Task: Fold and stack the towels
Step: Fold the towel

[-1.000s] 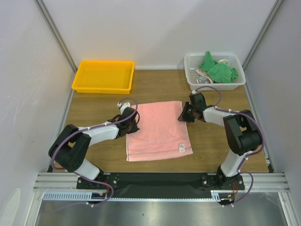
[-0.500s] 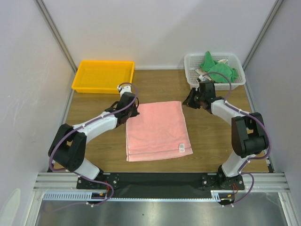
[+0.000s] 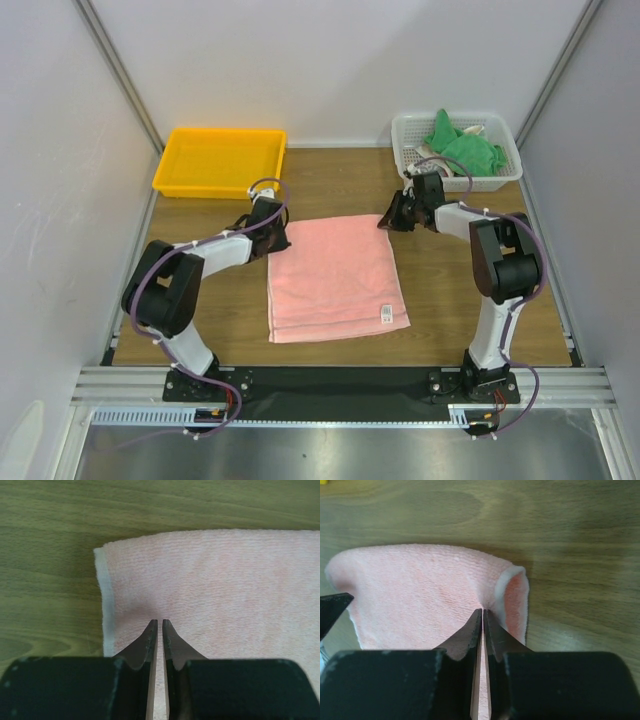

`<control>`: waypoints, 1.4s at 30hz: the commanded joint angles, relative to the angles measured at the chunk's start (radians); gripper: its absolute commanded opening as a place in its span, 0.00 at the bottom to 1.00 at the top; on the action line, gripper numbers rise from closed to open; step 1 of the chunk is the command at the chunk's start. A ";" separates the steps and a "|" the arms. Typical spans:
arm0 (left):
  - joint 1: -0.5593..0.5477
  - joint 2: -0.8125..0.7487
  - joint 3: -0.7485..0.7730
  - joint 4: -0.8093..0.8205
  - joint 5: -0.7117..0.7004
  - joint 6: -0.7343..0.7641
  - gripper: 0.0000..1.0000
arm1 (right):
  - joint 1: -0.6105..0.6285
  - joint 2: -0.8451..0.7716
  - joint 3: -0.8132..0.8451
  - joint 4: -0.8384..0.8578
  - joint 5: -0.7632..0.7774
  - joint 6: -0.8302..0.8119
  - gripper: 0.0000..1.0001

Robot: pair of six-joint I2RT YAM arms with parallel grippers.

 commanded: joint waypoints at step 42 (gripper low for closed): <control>0.029 -0.396 -0.381 -0.013 0.086 -0.119 0.54 | 0.000 -0.363 -0.316 -0.152 0.158 -0.052 0.62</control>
